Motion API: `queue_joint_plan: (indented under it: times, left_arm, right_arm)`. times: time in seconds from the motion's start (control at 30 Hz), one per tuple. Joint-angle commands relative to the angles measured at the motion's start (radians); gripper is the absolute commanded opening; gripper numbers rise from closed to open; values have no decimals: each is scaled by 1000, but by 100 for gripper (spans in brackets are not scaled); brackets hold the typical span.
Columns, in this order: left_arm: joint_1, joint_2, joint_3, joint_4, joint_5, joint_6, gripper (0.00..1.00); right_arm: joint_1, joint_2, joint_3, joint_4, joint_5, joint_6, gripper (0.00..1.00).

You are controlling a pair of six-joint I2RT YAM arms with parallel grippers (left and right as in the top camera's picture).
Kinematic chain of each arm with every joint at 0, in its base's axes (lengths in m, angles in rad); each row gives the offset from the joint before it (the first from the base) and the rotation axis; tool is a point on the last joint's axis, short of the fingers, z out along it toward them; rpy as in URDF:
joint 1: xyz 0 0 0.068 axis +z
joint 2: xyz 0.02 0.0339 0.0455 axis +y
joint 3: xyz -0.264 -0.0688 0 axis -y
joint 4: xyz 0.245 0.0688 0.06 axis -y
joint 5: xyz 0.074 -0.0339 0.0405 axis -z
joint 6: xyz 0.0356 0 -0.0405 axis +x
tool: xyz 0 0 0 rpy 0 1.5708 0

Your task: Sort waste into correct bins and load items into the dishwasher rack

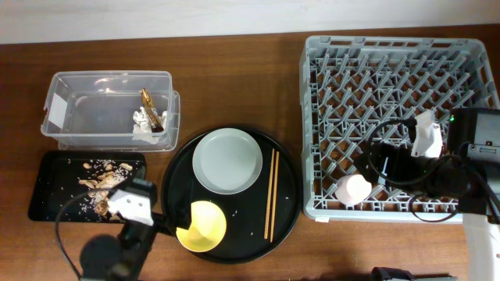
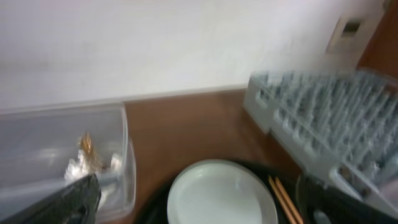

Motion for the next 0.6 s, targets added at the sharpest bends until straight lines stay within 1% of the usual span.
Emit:
queue_joint_plan:
  times: [0.0,0.03,0.17,0.3,0.37,0.57]
  left_arm:
    - [32,-177,-171,71,47,21,99]
    - [50,-224,-226,113,60,21,99]
    - [64,-219,-410,378,65,20,99]
    - [69,-219,-420,323,76,21,99]
    - [69,-219,-420,268,75,21,99]
    - [69,-214,-420,274,76,21,100]
  right_arm:
    - [6,-3,7,-2,-1,1,99]
    - [6,-3,7,-2,-2,1,99]
    - [6,-3,7,-1,-2,1,99]
    - [6,-3,7,-2,-1,1,98]
    - [6,-3,7,-2,-1,1,99]
    - [6,-3,7,-2,-2,1,98]
